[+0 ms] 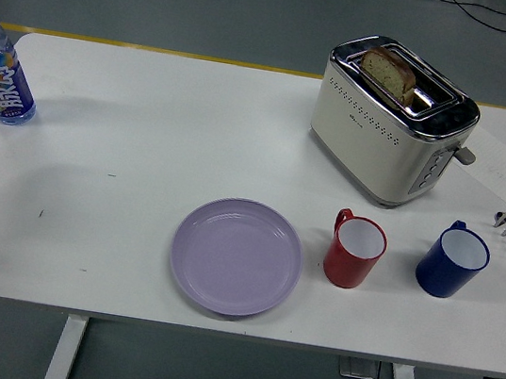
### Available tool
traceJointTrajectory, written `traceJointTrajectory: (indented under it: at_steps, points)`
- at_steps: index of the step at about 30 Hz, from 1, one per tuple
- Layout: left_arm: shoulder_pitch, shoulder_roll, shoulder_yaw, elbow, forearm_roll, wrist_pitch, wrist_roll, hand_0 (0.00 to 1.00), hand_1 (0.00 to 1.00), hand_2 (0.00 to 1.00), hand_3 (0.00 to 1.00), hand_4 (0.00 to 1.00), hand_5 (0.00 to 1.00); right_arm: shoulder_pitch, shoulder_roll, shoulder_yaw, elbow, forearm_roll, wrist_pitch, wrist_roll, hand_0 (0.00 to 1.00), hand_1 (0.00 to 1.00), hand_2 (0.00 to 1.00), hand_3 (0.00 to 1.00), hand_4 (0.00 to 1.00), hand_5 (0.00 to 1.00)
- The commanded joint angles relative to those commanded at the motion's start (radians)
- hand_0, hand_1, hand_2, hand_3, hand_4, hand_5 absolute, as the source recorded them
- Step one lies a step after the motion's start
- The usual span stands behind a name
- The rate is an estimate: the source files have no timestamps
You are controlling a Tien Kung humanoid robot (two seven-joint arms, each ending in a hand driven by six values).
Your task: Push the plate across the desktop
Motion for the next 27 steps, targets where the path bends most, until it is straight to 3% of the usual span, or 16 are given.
traceJointTrajectory:
  at_steps: [27]
  points:
    - [0.011,-0.012,-0.032,0.006,-0.003,0.031,-0.009,0.763,0.77,0.76,0.723,0.555,0.998,0.014,-0.011,0.003,-0.006,0.002,0.0,0.013,0.636,0.59,0.653,0.73,0.445,0.512]
